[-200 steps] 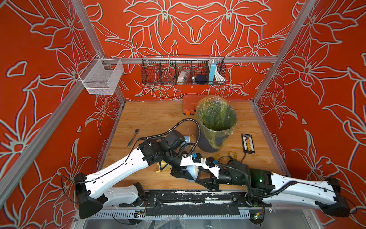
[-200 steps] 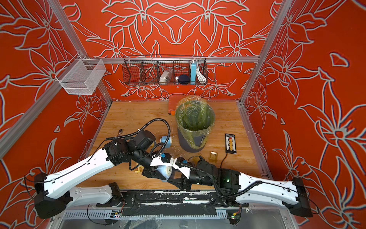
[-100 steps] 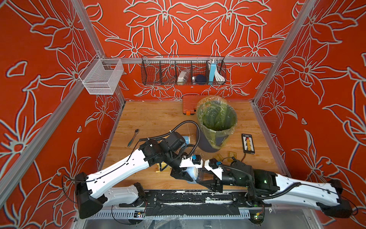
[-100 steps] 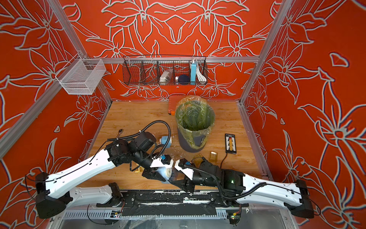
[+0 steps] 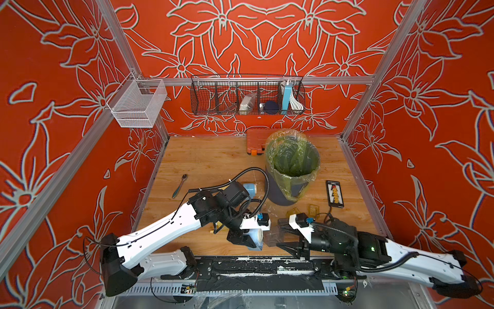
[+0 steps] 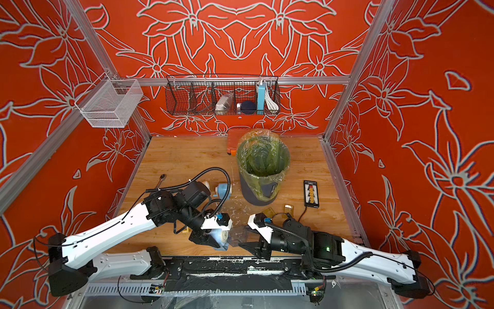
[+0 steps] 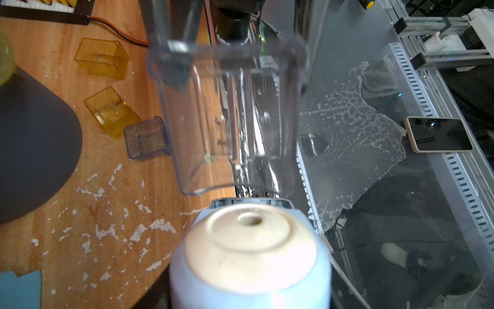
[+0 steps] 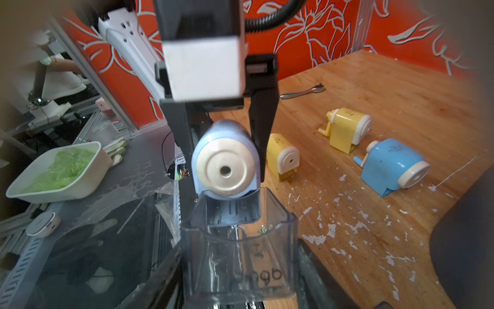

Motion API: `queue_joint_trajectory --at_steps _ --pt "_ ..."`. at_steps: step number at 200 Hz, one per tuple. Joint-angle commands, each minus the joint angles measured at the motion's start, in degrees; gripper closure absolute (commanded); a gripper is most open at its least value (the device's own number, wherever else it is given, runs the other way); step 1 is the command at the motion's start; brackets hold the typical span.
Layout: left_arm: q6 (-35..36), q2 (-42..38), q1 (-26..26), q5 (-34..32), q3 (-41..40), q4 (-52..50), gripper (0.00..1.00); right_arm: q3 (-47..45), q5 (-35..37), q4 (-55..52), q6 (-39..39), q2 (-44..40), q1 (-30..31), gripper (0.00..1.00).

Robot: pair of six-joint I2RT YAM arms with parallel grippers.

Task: Take out the pencil sharpener tray and clean the shavings
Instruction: Open the container of the pencil sharpener.

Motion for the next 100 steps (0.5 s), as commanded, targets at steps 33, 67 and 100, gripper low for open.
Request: queue_joint_trajectory --at_steps 33,67,100 --pt "1.4 0.9 1.2 0.0 0.2 -0.5 1.00 -0.6 6.2 -6.0 1.5 -3.8 -0.3 1.00" --pt "1.5 0.8 2.0 -3.6 -1.7 1.8 1.00 1.7 24.2 -14.6 7.3 -0.9 -0.4 1.00" --pt "0.9 2.1 2.5 -5.7 -3.9 4.6 1.00 1.9 47.9 -24.6 21.5 -2.6 -0.4 1.00"
